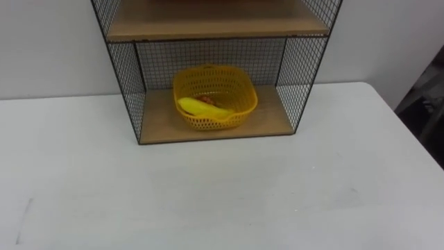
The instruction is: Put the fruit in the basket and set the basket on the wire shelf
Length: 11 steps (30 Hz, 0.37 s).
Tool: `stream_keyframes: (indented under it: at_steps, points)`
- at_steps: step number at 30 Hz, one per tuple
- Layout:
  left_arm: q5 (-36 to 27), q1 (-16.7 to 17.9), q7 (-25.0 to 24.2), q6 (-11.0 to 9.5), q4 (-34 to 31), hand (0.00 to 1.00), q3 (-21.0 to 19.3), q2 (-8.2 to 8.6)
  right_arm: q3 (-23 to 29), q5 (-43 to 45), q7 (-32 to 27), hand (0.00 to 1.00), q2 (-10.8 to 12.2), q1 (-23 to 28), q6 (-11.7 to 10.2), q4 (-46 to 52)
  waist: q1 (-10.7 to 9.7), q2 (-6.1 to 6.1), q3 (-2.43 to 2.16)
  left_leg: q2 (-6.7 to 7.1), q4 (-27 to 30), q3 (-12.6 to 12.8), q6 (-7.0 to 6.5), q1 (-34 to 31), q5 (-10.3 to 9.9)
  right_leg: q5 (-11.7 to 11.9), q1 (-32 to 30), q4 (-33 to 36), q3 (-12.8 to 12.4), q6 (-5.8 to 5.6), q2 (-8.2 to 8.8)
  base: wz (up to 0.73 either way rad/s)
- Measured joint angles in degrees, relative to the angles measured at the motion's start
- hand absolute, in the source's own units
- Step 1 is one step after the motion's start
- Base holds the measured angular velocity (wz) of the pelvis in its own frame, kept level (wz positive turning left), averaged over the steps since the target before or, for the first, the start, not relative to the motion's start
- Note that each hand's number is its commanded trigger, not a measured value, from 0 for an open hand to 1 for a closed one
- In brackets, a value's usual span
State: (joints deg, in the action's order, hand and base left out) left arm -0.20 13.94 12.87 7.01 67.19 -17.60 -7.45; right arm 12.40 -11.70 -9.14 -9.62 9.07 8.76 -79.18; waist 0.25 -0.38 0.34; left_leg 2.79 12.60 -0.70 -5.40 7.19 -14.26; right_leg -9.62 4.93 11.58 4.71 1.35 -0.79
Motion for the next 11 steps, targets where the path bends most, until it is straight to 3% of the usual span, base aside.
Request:
stream_keyframes:
  at_steps: [7,11]
  points:
    - [4.2,-1.1,-0.2,1.3,-0.2,0.00,7.7,-0.02,-7.4,8.2,2.9,0.00,0.0,-2.2,0.1,0.3,-0.1,-0.07,0.01,-0.03,0.0,0.0,0.08,0.0,0.1,0.2,0.0,-0.1,0.0,0.05,-0.21,0.00]
    - [5.9,-0.8,-1.0,1.8,-0.2,0.00,9.5,-0.01,-9.0,9.9,4.4,0.00,0.0,-2.5,0.3,0.4,-0.1,-0.07,0.01,-0.04,0.0,0.0,0.08,0.0,0.1,0.2,0.0,-0.1,0.1,0.05,-0.11,0.00]
